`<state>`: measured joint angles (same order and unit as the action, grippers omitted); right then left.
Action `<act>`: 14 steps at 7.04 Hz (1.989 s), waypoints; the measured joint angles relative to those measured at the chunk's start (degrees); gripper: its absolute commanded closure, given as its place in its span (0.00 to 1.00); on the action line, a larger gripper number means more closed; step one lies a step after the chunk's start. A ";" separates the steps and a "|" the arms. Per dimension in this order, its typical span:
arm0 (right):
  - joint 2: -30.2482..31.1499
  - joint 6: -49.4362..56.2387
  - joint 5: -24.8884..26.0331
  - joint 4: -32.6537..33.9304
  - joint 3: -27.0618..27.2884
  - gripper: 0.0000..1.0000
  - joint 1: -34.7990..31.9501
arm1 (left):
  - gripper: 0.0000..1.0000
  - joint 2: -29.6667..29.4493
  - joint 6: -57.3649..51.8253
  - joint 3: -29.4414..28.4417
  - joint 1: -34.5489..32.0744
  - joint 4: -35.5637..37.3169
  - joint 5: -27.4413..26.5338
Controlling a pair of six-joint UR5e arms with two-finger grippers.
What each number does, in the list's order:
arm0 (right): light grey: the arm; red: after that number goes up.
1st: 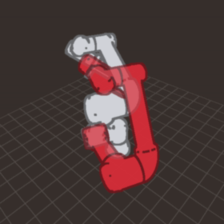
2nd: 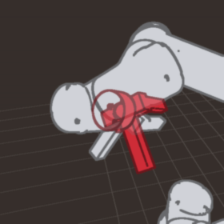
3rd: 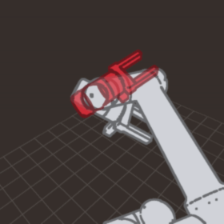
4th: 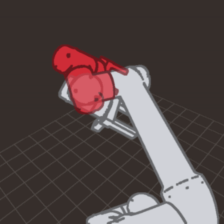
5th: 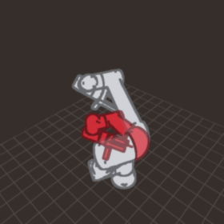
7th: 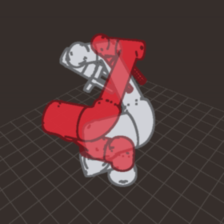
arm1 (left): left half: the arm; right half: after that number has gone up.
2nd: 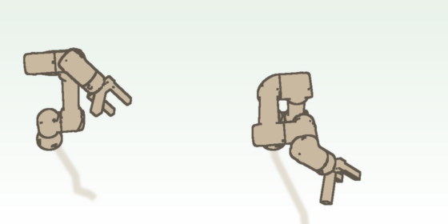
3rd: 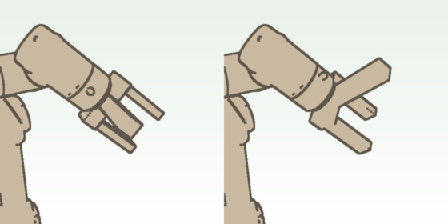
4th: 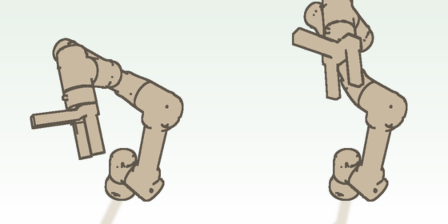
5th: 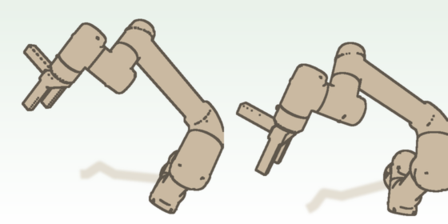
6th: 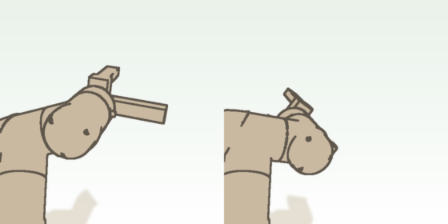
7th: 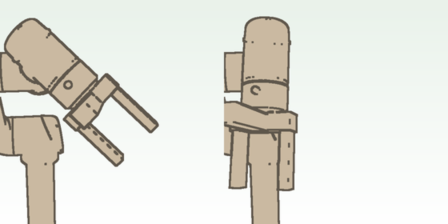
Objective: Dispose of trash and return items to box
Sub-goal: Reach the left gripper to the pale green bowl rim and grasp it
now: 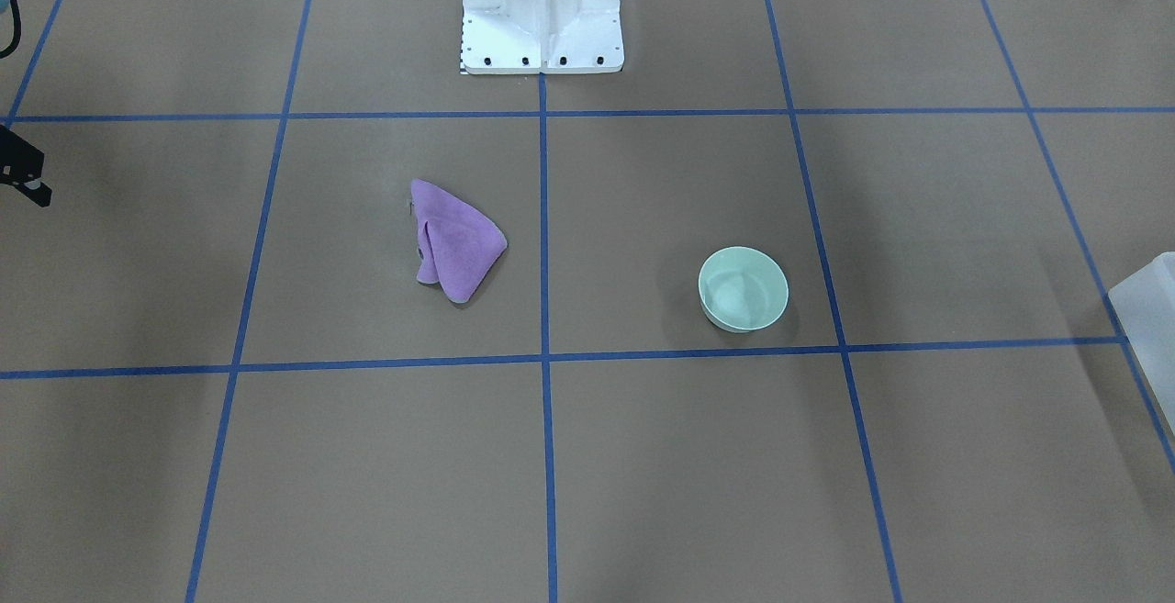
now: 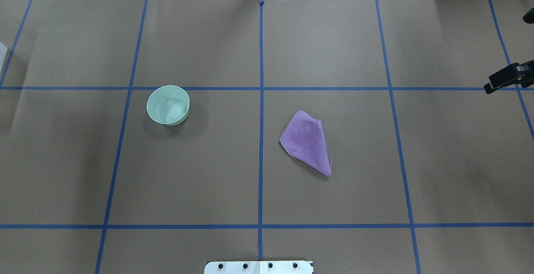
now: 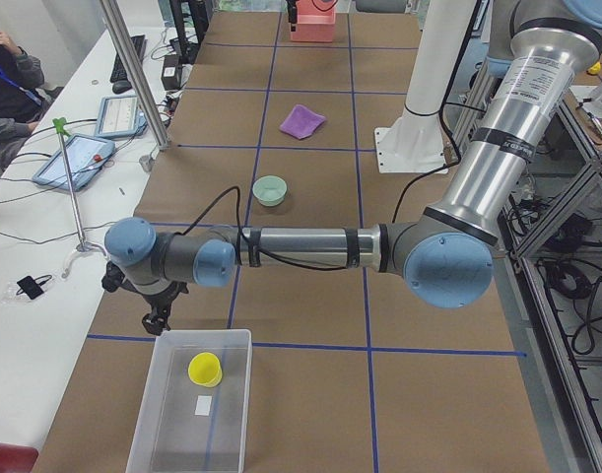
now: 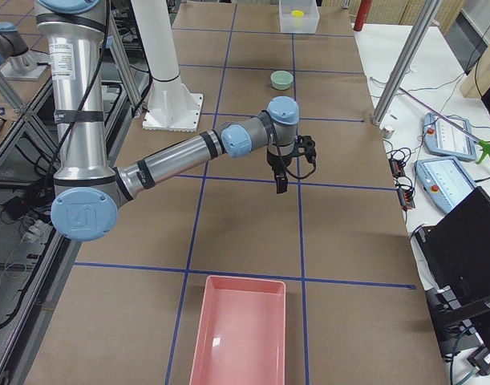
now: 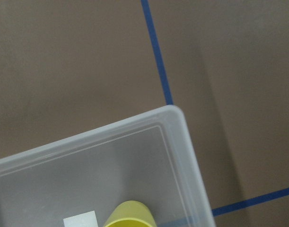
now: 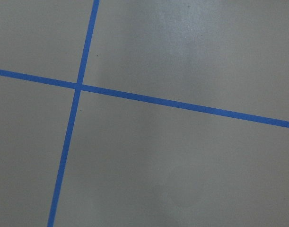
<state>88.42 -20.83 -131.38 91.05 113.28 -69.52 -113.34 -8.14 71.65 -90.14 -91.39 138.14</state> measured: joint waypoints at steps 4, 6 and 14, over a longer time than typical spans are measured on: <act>0.00 0.00 0.07 0.00 -0.12 0.00 0.00 | 0.01 3.07 18.29 21.33 12.88 9.94 0.36; 0.00 0.00 0.06 0.00 -0.39 0.00 0.00 | 0.01 4.20 25.67 23.55 22.23 4.81 -0.02; 0.09 0.00 0.06 0.04 -0.63 0.00 0.00 | 1.00 -1.78 57.71 10.43 41.92 -23.97 -8.11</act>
<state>88.51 -20.83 -131.32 91.09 112.65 -69.52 -115.12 49.57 82.07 -48.22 -115.37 130.02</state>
